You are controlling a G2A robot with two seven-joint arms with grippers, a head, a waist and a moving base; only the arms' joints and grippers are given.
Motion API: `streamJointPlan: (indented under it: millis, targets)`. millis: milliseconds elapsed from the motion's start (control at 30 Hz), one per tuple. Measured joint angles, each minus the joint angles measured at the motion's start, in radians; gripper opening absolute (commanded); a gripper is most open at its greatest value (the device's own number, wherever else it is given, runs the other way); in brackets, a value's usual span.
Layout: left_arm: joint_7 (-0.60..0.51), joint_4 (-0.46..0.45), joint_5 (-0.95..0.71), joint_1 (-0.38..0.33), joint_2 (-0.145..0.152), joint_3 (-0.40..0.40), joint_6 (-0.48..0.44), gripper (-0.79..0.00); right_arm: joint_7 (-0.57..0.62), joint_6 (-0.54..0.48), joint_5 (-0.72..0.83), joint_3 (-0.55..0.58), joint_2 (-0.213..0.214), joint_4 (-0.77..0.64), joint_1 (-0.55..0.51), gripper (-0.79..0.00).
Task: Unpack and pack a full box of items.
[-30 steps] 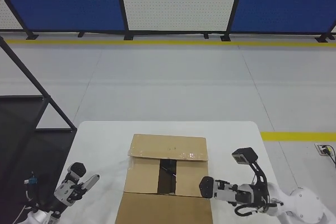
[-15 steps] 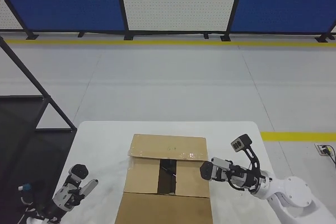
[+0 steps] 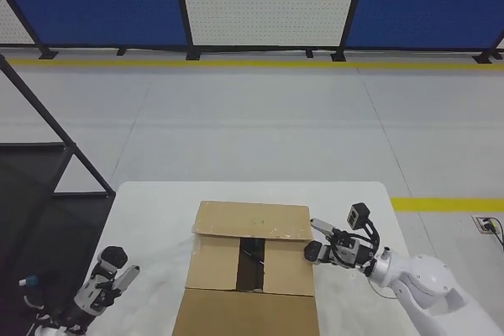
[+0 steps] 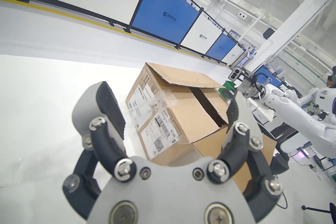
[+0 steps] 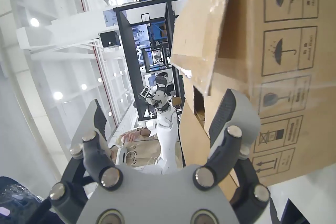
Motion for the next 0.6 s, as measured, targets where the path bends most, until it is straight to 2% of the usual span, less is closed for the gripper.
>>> streamJointPlan:
  millis: [300, 600]
  targets:
    - [-0.013, 0.01, -0.01, -0.003, 0.002, -0.003, 0.006, 0.0, -0.012, 0.006, 0.041, -0.004, -0.016, 0.009, 0.008, 0.0]
    - [-0.022, 0.012, -0.041, 0.005, 0.004, -0.009, 0.003, 0.0, -0.065, -0.077, 0.11, -0.05, -0.055, 0.035, 0.071, 0.0]
